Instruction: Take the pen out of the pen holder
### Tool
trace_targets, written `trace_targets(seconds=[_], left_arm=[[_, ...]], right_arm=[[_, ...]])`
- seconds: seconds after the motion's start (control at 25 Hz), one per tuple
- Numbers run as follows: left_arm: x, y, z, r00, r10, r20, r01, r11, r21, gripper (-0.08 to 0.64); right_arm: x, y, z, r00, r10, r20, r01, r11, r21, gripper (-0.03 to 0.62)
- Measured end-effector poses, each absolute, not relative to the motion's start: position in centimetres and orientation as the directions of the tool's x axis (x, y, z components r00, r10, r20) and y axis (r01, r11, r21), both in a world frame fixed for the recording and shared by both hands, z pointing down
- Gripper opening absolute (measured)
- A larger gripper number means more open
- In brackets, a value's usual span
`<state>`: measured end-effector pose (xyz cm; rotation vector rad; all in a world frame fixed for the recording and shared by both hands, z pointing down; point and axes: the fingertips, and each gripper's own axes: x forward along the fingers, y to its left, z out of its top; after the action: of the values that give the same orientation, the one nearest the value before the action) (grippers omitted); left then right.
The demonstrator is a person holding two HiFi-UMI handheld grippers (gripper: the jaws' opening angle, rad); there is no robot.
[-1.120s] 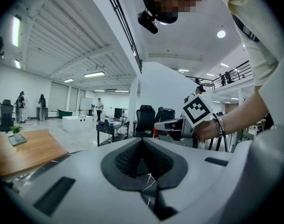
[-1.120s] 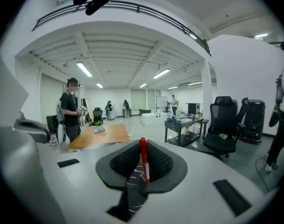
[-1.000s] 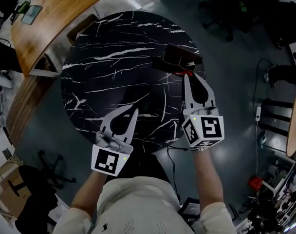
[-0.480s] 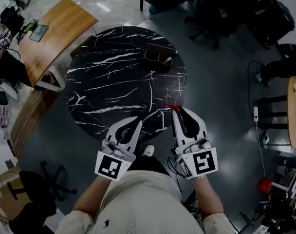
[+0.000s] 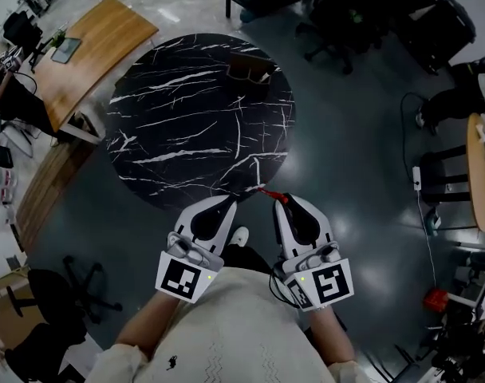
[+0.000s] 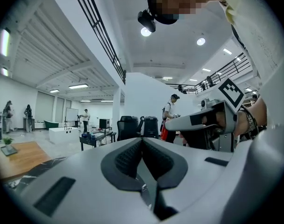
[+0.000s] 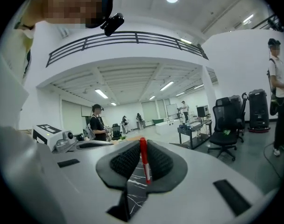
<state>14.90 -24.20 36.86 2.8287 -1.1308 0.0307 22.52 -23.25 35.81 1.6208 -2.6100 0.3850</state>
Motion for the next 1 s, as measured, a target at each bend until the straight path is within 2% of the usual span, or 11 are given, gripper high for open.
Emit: trace_targets(seconds=[0.48, 0.68, 0.84, 1.0], left_arm=[[13.4, -20.2, 36.5, 0.720, -0.693, 0.049, -0.694, -0.716, 0.080, 0.012], [12.9, -18.4, 38.5, 0.756, -0.622, 0.204, -0.614, -0.782, -0.107, 0.012], [12.0, -18.3, 37.8, 0.724, -0.676, 0.133, -0.679, -0.733, -0.029, 0.012], [11.0, -17.7, 38.4, 0.719, -0.667, 0.194, -0.660, -0.743, -0.107, 0.012]], right_arm=[[20.6, -19.9, 35.2, -0.473, -0.867, 0.158, -0.880, 0.454, -0.141, 0.058], [19.9, -19.5, 35.0, -0.486, -0.859, 0.158, -0.873, 0.470, -0.130, 0.058], [19.2, -19.3, 35.2, -0.495, -0.854, 0.160, -0.869, 0.481, -0.118, 0.058], [18.4, -19.3, 35.3, -0.511, -0.845, 0.159, -0.859, 0.497, -0.123, 0.058]])
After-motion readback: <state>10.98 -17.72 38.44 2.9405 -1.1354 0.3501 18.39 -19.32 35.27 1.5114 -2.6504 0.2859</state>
